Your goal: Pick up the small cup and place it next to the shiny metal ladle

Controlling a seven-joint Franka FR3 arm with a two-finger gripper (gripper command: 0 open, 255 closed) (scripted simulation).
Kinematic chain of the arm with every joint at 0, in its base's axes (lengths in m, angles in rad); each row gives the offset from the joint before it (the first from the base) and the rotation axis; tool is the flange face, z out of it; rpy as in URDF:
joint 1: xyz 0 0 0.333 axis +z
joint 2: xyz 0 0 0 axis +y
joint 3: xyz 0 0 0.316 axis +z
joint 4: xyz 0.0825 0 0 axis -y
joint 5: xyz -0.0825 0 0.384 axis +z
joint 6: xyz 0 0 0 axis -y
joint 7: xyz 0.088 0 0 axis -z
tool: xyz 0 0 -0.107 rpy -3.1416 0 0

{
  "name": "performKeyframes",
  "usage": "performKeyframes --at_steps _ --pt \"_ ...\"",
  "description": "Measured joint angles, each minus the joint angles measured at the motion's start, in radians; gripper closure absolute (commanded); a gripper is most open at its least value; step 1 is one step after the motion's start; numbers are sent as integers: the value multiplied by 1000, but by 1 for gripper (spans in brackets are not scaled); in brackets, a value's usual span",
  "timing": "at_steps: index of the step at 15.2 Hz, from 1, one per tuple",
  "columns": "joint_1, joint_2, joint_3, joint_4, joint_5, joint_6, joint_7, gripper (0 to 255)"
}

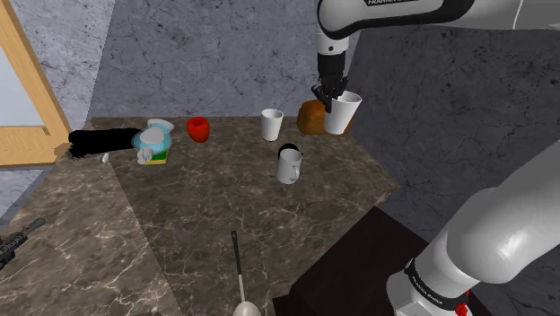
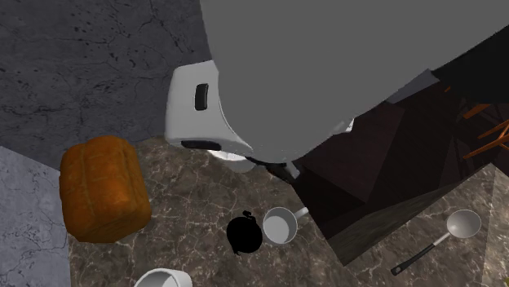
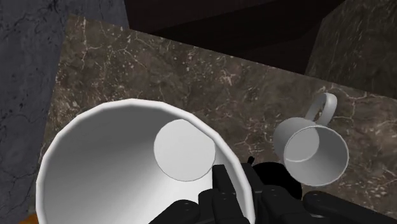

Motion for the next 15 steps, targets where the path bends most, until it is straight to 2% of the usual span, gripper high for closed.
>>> performKeyframes --at_steps 9,15 --pt "94 -90 122 -74 68 -49 196 255" --pt "157 -97 214 -73 122 -74 339 255"
